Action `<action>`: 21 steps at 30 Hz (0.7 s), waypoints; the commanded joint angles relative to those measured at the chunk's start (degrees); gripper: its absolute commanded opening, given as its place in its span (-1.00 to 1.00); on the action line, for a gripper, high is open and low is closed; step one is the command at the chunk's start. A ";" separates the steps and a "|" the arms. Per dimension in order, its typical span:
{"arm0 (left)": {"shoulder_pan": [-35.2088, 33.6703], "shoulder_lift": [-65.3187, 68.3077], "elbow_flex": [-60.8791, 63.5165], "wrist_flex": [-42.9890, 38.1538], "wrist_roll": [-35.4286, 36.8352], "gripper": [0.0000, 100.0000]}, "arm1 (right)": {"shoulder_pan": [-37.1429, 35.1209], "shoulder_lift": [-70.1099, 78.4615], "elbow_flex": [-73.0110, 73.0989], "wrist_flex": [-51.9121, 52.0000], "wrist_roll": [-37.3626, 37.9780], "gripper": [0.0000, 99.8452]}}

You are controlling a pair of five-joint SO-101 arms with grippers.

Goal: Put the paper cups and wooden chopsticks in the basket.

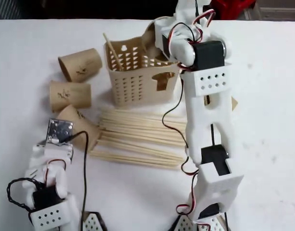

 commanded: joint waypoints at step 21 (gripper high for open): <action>0.92 -0.40 -0.09 0.18 -0.53 -0.66 | 1.19 -3.21 -2.37 4.26 0.18 -0.59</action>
